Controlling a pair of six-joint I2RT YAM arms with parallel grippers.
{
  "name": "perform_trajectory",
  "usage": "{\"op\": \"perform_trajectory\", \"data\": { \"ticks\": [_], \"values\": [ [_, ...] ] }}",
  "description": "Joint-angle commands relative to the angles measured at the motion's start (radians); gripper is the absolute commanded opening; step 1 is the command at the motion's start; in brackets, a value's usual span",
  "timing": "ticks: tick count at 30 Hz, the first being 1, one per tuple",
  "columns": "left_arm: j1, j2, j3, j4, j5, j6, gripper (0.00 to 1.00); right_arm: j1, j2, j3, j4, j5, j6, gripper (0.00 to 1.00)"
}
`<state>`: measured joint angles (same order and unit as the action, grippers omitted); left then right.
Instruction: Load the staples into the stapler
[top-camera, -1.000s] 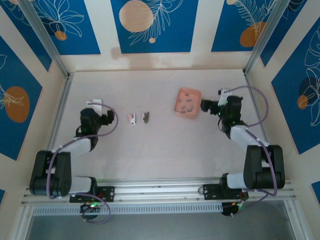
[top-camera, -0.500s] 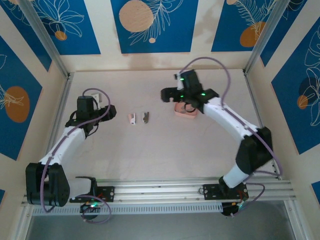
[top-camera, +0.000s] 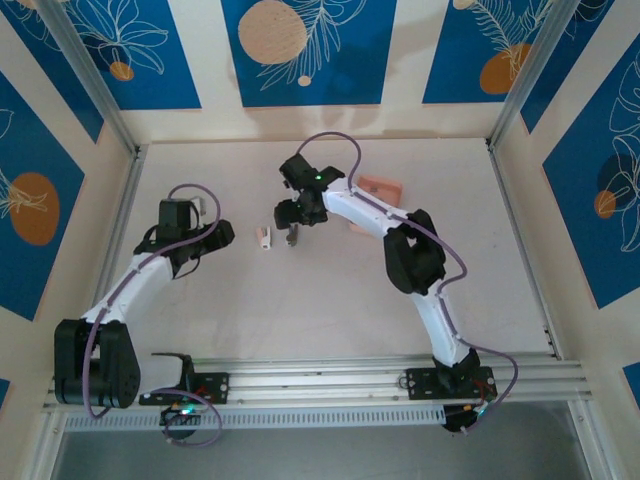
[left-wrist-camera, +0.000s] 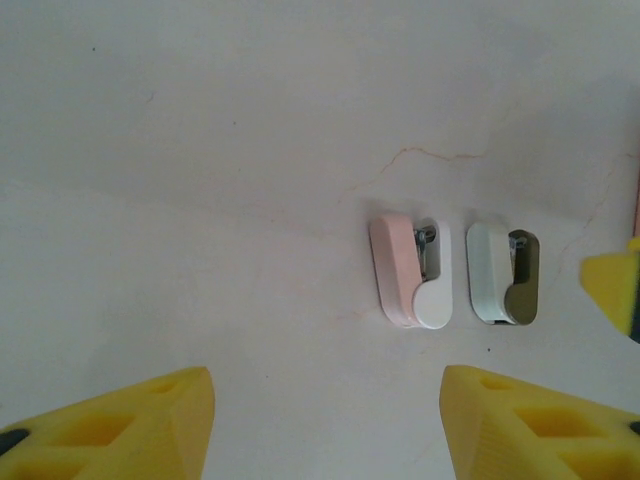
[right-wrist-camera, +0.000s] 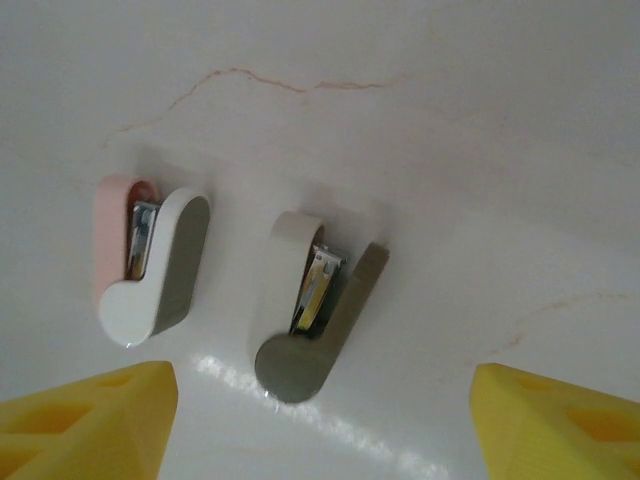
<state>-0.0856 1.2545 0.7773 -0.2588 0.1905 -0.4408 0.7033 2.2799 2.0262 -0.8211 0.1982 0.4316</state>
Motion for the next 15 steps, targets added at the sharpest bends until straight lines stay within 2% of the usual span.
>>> {"op": "perform_trajectory", "data": {
  "ticks": [1, 9, 15],
  "values": [
    [-0.008, 0.012, -0.02, -0.002, 0.007, -0.023, 0.62, 0.018, 0.067, 0.087, -0.092, -0.019, -0.02, 0.76],
    [-0.007, 0.048, -0.024, 0.032, 0.022, -0.033, 0.58, 0.036, 0.179, 0.166, -0.093, -0.041, -0.036, 0.67],
    [-0.011, 0.068, -0.035, 0.041, 0.043, -0.045, 0.56, 0.041, 0.204, 0.163, -0.082, -0.036, -0.051, 0.49]
  ]
}}
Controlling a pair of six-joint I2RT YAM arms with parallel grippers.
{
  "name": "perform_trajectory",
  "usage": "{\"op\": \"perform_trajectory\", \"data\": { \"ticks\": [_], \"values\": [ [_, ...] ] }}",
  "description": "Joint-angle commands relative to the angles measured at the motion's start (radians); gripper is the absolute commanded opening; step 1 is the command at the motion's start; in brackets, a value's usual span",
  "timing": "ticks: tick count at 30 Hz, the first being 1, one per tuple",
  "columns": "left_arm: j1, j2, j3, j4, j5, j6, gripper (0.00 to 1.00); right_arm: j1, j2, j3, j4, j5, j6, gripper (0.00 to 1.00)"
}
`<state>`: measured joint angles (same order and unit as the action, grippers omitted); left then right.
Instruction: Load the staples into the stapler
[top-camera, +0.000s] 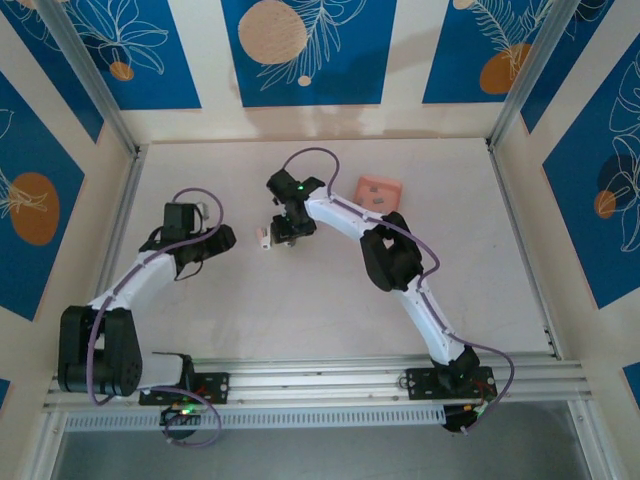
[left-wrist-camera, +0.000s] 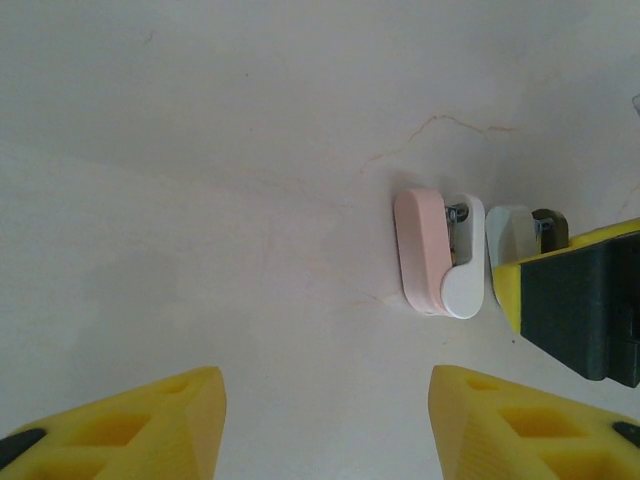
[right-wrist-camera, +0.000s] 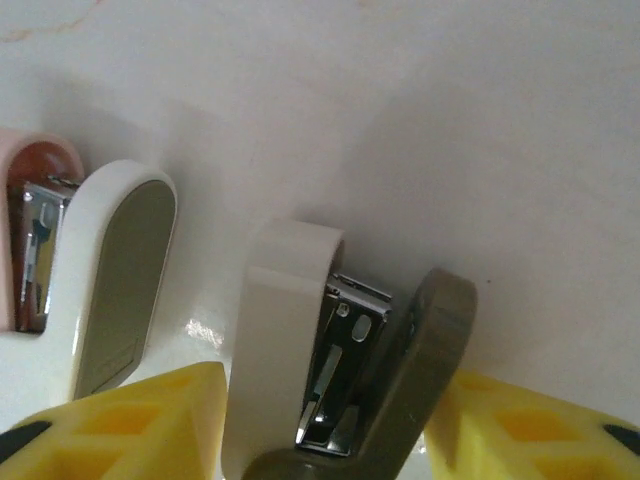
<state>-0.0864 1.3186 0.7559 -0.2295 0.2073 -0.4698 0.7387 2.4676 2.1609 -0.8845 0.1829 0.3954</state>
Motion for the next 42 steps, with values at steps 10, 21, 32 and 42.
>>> {"op": "perform_trajectory", "data": {
  "ticks": [10, 21, 32, 42],
  "values": [
    [-0.017, -0.033, -0.033, 0.05, 0.108, -0.051, 0.56, -0.007, -0.182, -0.237, 0.219, -0.039, -0.06, 0.26],
    [-0.076, -0.134, -0.129, 0.494, 0.359, -0.248, 0.53, -0.084, -0.657, -1.035, 1.146, -0.328, -0.206, 0.21],
    [-0.212, -0.074, -0.09, 0.473, 0.362, -0.183, 0.53, -0.004, -0.728, -1.254, 1.492, -0.319, -0.443, 0.16],
    [-0.296, 0.026, -0.068, 0.517, 0.333, -0.167, 0.44, 0.016, -0.727, -1.263, 1.547, -0.294, -0.407, 0.16]
  ]
}}
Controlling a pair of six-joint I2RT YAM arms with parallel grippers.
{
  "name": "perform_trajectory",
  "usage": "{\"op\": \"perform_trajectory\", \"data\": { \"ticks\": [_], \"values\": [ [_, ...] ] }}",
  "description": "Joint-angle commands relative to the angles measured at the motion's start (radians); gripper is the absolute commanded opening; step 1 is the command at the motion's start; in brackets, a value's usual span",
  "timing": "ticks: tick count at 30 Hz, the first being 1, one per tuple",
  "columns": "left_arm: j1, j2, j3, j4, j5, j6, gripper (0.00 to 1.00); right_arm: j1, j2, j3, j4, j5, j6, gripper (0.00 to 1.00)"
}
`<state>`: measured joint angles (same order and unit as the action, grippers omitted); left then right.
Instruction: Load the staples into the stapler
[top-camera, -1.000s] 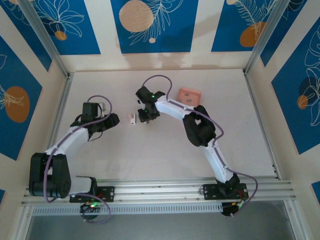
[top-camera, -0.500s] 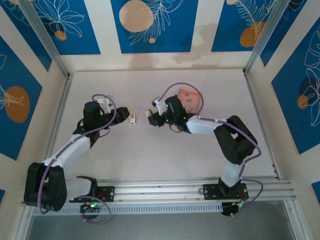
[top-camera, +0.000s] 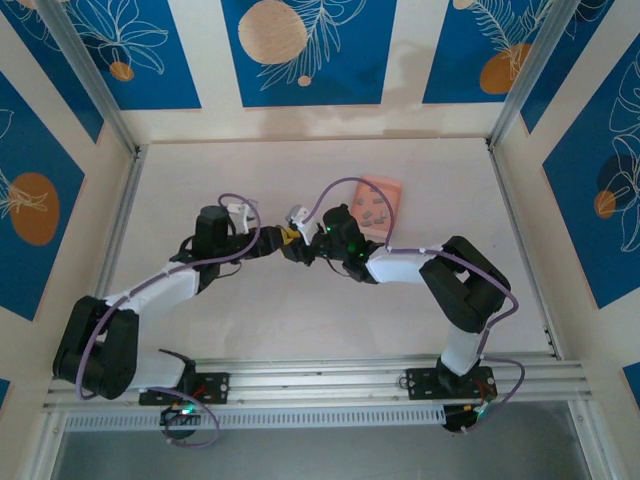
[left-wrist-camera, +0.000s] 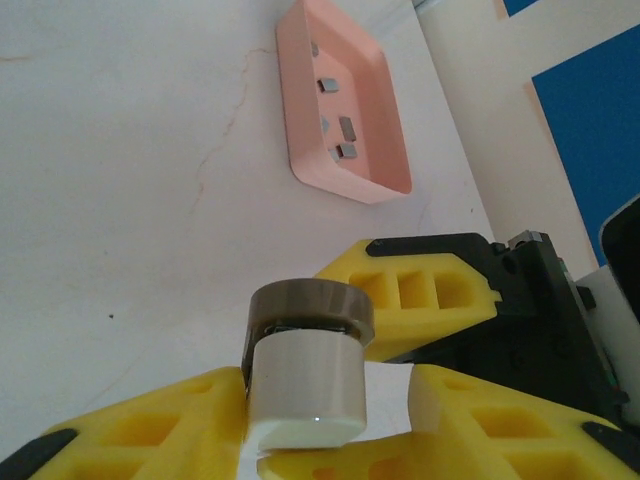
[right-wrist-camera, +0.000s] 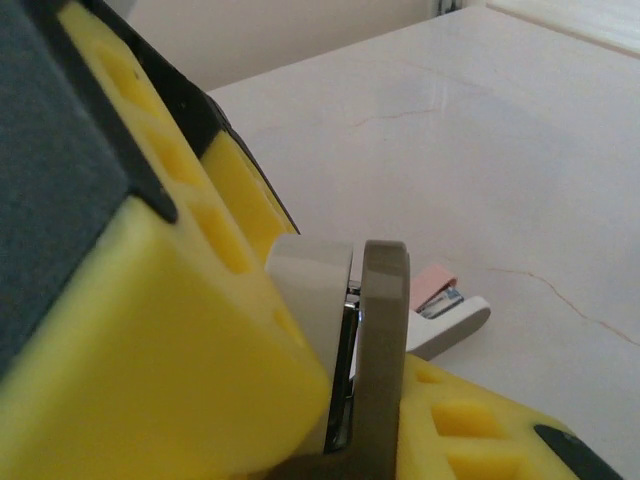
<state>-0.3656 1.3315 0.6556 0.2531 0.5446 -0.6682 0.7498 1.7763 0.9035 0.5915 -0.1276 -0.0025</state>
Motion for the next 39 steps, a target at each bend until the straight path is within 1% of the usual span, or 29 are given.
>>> {"op": "perform_trajectory", "data": {
  "ticks": [1, 4, 6, 8, 10, 13, 14, 17, 21, 22, 23, 25, 26, 29, 33, 35, 37, 39],
  "values": [
    [-0.016, 0.016, 0.032, 0.037, -0.006, 0.032, 0.41, 0.005, -0.035, -0.008, 0.073, 0.018, -0.004, 0.16],
    [-0.017, 0.013, 0.026, 0.037, -0.022, 0.042, 0.33, 0.003, -0.038, -0.009, 0.072, 0.023, 0.008, 0.16],
    [-0.016, 0.008, 0.018, 0.038, -0.033, 0.045, 0.3, 0.001, -0.039, -0.014, 0.076, 0.02, 0.017, 0.16],
    [-0.016, 0.003, 0.011, 0.043, -0.04, 0.049, 0.31, 0.001, -0.042, -0.02, 0.085, 0.009, 0.017, 0.15],
    [-0.017, 0.005, 0.01, 0.047, -0.042, 0.052, 0.38, 0.0, -0.045, -0.025, 0.095, 0.0, 0.016, 0.16],
    [-0.016, 0.011, 0.009, 0.056, -0.047, 0.052, 0.38, -0.001, -0.046, -0.028, 0.106, -0.023, 0.015, 0.16],
    [-0.017, 0.014, 0.009, 0.063, -0.048, 0.051, 0.32, -0.001, -0.047, -0.03, 0.109, -0.027, 0.015, 0.15],
    [-0.017, 0.015, 0.01, 0.075, -0.044, 0.05, 0.22, -0.003, -0.054, -0.037, 0.117, -0.028, 0.017, 0.16],
    [-0.018, 0.002, 0.009, 0.062, -0.061, 0.08, 0.17, -0.01, -0.065, -0.051, 0.124, -0.037, 0.022, 0.16],
    [-0.017, -0.006, 0.009, 0.051, -0.07, 0.096, 0.17, -0.013, -0.072, -0.058, 0.125, -0.038, 0.03, 0.19],
    [-0.017, -0.015, 0.01, 0.037, -0.082, 0.119, 0.16, -0.018, -0.081, -0.067, 0.125, -0.039, 0.042, 0.24],
    [-0.016, -0.038, 0.01, 0.006, -0.109, 0.172, 0.14, -0.036, -0.104, -0.085, 0.132, -0.042, 0.101, 0.39],
    [-0.016, -0.054, 0.009, -0.009, -0.121, 0.211, 0.13, -0.055, -0.118, -0.094, 0.137, -0.062, 0.144, 0.46],
    [-0.017, -0.096, 0.002, -0.031, -0.126, 0.345, 0.09, -0.115, -0.168, -0.108, 0.107, -0.144, 0.278, 0.55],
    [-0.018, -0.165, -0.029, -0.032, -0.121, 0.537, 0.07, -0.194, -0.234, -0.097, -0.032, -0.264, 0.447, 0.58],
    [-0.018, -0.198, -0.049, -0.027, -0.109, 0.643, 0.06, -0.235, -0.25, -0.053, -0.168, -0.328, 0.529, 0.58],
    [-0.018, -0.226, -0.078, -0.008, -0.076, 0.737, 0.03, -0.263, -0.249, -0.011, -0.28, -0.403, 0.575, 0.58],
    [-0.019, -0.247, -0.102, 0.006, -0.028, 0.835, 0.0, -0.268, -0.252, 0.016, -0.353, -0.441, 0.586, 0.57]
  ]
}}
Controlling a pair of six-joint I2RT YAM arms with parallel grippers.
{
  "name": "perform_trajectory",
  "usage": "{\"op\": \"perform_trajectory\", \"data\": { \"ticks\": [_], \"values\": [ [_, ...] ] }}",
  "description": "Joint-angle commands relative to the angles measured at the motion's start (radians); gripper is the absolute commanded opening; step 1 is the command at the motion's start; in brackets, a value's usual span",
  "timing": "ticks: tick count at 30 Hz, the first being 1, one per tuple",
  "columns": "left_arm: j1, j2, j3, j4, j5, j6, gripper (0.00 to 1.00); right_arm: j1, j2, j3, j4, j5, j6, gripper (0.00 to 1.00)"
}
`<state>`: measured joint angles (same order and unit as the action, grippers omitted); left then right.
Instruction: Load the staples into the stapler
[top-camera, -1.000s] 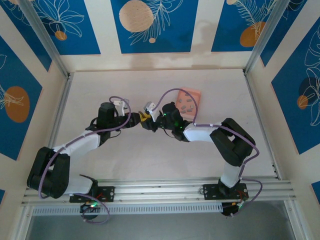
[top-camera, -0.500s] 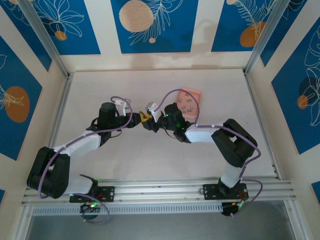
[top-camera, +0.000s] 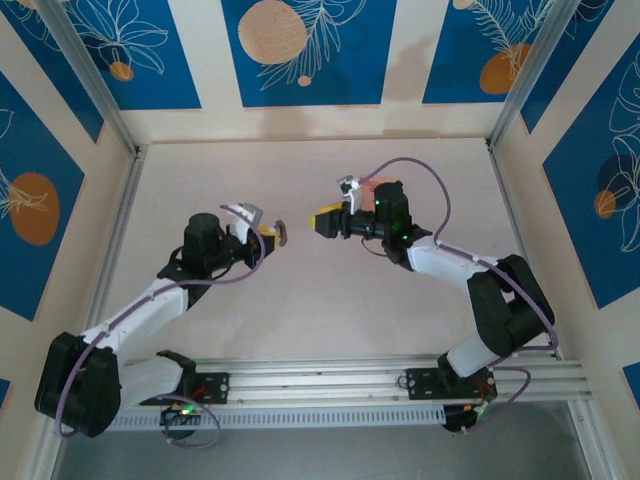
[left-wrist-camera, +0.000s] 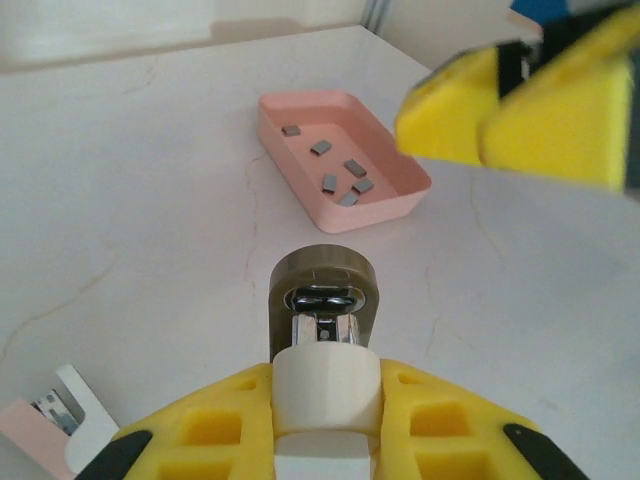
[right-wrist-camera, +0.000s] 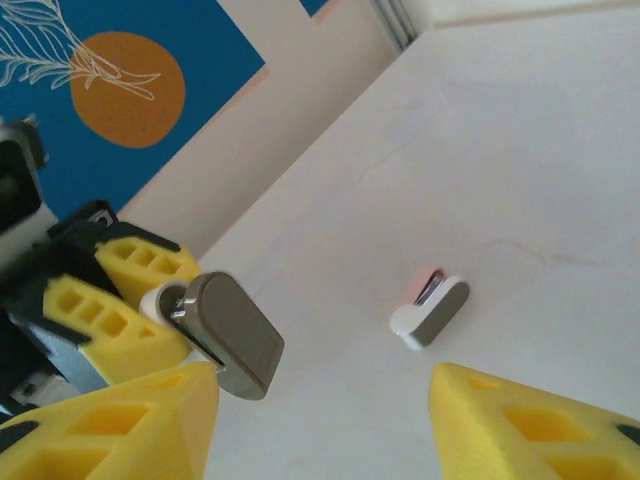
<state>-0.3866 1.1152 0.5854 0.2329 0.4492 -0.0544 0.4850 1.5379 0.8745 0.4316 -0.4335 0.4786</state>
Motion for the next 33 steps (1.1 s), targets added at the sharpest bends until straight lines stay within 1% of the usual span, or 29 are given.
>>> {"op": "perform_trajectory", "data": {
  "ticks": [1, 5, 8, 12, 17, 20, 24, 26, 33],
  "values": [
    [0.002, -0.041, -0.045, 0.031, 0.087, 0.263, 0.0, 0.002, -0.02, 0.051, -0.217, -0.149, 0.098, 0.56],
    [0.0, -0.075, -0.082, 0.048, 0.137, 0.375, 0.0, 0.047, -0.045, 0.094, -0.35, -0.135, 0.035, 0.56],
    [-0.004, -0.092, -0.109, 0.054, 0.178, 0.468, 0.0, 0.091, -0.037, 0.151, -0.458, -0.115, -0.03, 0.57],
    [-0.013, -0.103, -0.109, 0.027, 0.189, 0.533, 0.0, 0.136, -0.013, 0.205, -0.543, -0.092, -0.074, 0.58],
    [-0.024, -0.102, -0.113, 0.032, 0.187, 0.547, 0.0, 0.164, 0.031, 0.25, -0.578, -0.083, -0.086, 0.59],
    [-0.029, -0.106, -0.112, 0.024, 0.184, 0.551, 0.0, 0.178, 0.065, 0.291, -0.636, -0.074, -0.13, 0.59],
    [-0.03, -0.117, -0.113, 0.021, 0.187, 0.548, 0.0, 0.174, 0.113, 0.327, -0.686, -0.057, -0.146, 0.59],
    [-0.032, -0.124, -0.111, 0.02, 0.187, 0.548, 0.0, 0.174, 0.131, 0.329, -0.685, -0.067, -0.14, 0.57],
    [-0.034, -0.148, -0.109, 0.014, 0.198, 0.534, 0.0, 0.157, 0.175, 0.264, -0.654, 0.009, -0.069, 0.56]
  ]
}}
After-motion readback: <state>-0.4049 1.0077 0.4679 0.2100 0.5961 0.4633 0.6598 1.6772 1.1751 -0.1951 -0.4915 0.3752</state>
